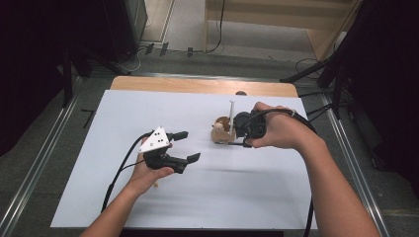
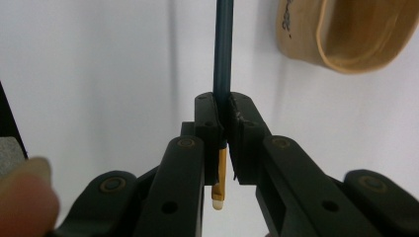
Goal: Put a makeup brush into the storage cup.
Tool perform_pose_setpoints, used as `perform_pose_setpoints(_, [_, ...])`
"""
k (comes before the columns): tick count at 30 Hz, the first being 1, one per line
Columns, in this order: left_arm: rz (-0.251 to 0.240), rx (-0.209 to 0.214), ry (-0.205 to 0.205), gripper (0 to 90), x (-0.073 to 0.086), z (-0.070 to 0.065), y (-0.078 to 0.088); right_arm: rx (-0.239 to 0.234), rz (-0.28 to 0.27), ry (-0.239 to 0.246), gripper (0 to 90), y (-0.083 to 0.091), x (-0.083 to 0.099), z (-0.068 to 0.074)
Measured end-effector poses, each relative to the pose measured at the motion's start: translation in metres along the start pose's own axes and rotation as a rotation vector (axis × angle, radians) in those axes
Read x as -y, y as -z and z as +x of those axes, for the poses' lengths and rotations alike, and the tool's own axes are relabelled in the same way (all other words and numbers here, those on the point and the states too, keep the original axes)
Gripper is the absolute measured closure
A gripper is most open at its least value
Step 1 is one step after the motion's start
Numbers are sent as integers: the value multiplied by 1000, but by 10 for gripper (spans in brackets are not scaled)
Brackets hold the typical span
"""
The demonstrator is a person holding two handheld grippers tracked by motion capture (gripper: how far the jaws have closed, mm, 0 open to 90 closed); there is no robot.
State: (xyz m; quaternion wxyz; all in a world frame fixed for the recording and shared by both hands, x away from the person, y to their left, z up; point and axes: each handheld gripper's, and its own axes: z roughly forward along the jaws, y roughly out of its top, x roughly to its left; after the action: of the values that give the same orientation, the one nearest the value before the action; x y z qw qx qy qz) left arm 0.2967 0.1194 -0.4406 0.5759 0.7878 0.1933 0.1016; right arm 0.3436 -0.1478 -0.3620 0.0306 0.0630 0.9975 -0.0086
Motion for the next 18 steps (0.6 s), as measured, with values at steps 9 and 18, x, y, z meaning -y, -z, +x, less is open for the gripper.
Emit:
perform_pose_setpoints(9, [24,25,1,441,2,-8,-12,5,-5,58,848,5,-23,6])
perform_pose_setpoints(18, [23,54,13,553,2,-10,-15,18,7,110,847,11,-42,15])
